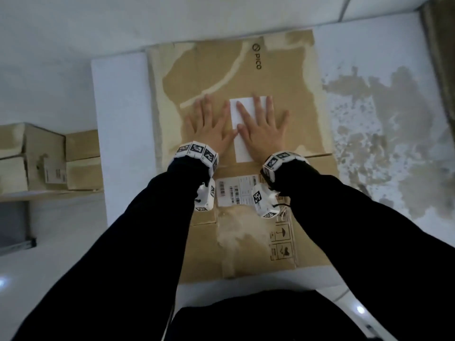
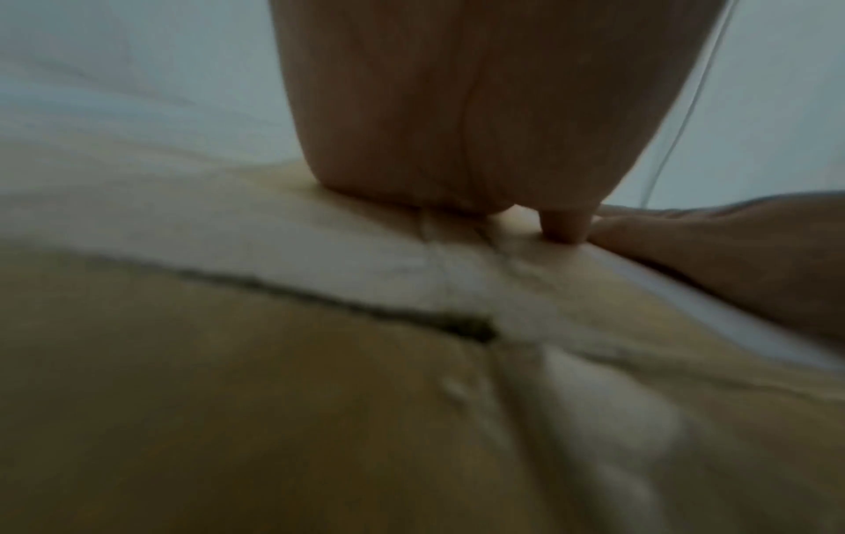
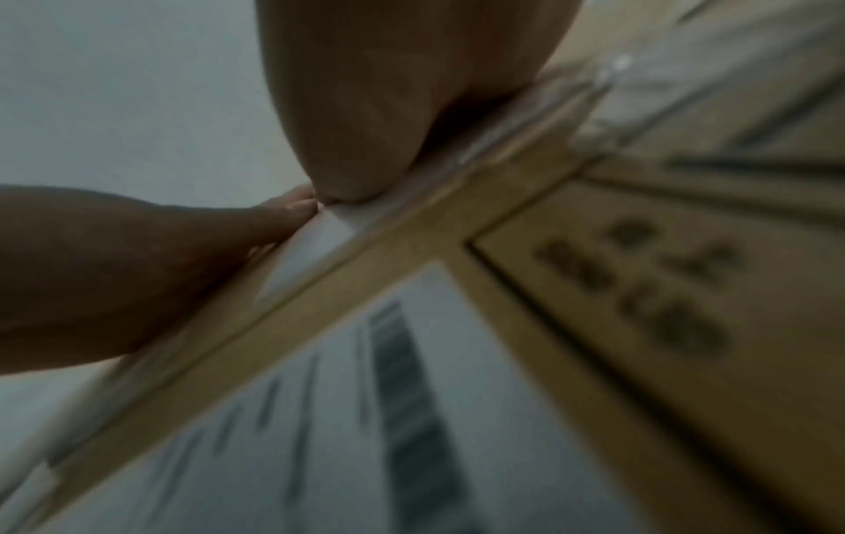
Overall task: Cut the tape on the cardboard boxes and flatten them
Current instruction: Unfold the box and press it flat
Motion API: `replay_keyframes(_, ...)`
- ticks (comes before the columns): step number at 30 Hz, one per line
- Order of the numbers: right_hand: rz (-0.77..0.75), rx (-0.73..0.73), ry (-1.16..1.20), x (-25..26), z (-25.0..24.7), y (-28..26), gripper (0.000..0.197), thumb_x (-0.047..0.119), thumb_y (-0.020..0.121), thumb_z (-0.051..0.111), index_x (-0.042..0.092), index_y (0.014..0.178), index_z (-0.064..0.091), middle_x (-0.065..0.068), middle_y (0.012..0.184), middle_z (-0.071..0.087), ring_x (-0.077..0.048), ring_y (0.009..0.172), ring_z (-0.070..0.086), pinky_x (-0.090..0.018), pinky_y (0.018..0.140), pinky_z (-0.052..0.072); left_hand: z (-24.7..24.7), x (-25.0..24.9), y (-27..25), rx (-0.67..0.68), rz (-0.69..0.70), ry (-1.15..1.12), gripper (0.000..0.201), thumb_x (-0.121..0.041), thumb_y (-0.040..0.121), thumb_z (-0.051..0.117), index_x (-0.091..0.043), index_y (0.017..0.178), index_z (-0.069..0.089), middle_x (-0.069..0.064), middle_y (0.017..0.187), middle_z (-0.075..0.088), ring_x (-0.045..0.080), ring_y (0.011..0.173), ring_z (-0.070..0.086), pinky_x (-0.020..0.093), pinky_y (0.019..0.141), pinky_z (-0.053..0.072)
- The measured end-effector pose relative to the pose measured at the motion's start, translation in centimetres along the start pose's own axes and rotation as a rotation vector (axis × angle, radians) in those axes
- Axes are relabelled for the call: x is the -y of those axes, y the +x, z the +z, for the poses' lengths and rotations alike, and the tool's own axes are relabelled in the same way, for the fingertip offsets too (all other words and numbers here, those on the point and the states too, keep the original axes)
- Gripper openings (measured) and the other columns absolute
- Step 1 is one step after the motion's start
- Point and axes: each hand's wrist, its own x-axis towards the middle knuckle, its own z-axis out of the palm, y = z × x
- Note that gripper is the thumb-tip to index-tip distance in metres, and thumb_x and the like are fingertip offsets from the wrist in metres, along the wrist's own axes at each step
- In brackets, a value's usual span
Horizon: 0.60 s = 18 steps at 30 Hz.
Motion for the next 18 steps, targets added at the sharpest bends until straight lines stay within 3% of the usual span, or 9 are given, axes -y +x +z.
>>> replay_keyframes(5, 0.009, -0.043, -0.027, 0.1, -0.1, 0.1, 0.052, 0.052, 0.099, 0.015, 0.043, 0.148, 0.002, 0.003, 0.160, -0.006, -0.028, 0.147, -0.008, -0.063, 0.109, -0.005, -0.2, 0.0, 0.1, -0.011, -0.007, -0.013, 0.070, -0.063, 0.095, 0.017, -0.037, 0.147, -0.021, 0.009, 0.151, -0.037, 0.030, 0.139, -0.033, 0.054, 0.109, -0.019)
replay_keyframes(8, -0.003, 0.013, 0.032, -0.4, -0.9, -0.1, 0.056, 0.055, 0.098, 0.019, 0.041, 0.149, 0.002, 0.003, 0.160, -0.009, -0.028, 0.146, -0.012, -0.063, 0.109, -0.006, -0.7, 0.1, -0.7, -0.012, -0.026, -0.107, 0.075, -0.064, 0.093, 0.029, -0.040, 0.147, -0.016, 0.003, 0.153, -0.035, 0.026, 0.140, -0.033, 0.057, 0.110, -0.017)
replay_keyframes(11, 0.124, 0.041, 0.178, -3.7, -1.9, -2.3, 0.059, 0.053, 0.098, 0.027, 0.040, 0.150, 0.004, 0.002, 0.160, -0.009, -0.028, 0.145, -0.014, -0.059, 0.110, -0.010, -0.5, 1.6, -3.0, -0.022, -0.256, -0.292, 0.086, -0.058, 0.088, 0.047, -0.038, 0.150, -0.011, 0.003, 0.154, -0.032, 0.026, 0.141, -0.030, 0.061, 0.109, -0.014)
replay_keyframes(14, 0.328, -0.083, 0.259, -7.9, -2.1, -6.9, 0.057, 0.043, 0.098, 0.036, 0.034, 0.150, 0.015, -0.006, 0.160, 0.004, -0.031, 0.146, 0.002, -0.053, 0.115, 0.006, 1.0, 3.5, -6.6, -0.180, -0.545, -0.474, 0.090, -0.055, 0.083, 0.057, -0.037, 0.151, 0.002, 0.012, 0.157, -0.022, 0.029, 0.145, -0.018, 0.060, 0.112, -0.001)
replay_keyframes(16, 0.467, -0.236, 0.366, -9.0, -1.9, -9.5, 0.056, 0.033, 0.095, 0.048, 0.019, 0.146, 0.030, -0.017, 0.151, 0.026, -0.035, 0.137, 0.023, -0.046, 0.109, 0.023, 2.4, 3.6, -8.5, -0.337, -0.693, -0.534, 0.089, -0.050, 0.079, 0.066, -0.029, 0.150, 0.016, 0.015, 0.158, 0.003, 0.031, 0.146, 0.002, 0.055, 0.112, 0.015)
replay_keyframes(18, 0.594, -0.324, 0.506, -9.4, -1.8, -10.3, 0.053, 0.027, 0.092, 0.055, 0.004, 0.137, 0.040, -0.023, 0.137, 0.040, -0.037, 0.126, 0.036, -0.039, 0.102, 0.029, 3.1, 3.3, -9.8, -0.446, -0.786, -0.554, 0.089, -0.048, 0.076, 0.070, -0.017, 0.146, 0.025, 0.012, 0.150, 0.026, 0.030, 0.139, 0.021, 0.050, 0.106, 0.026)
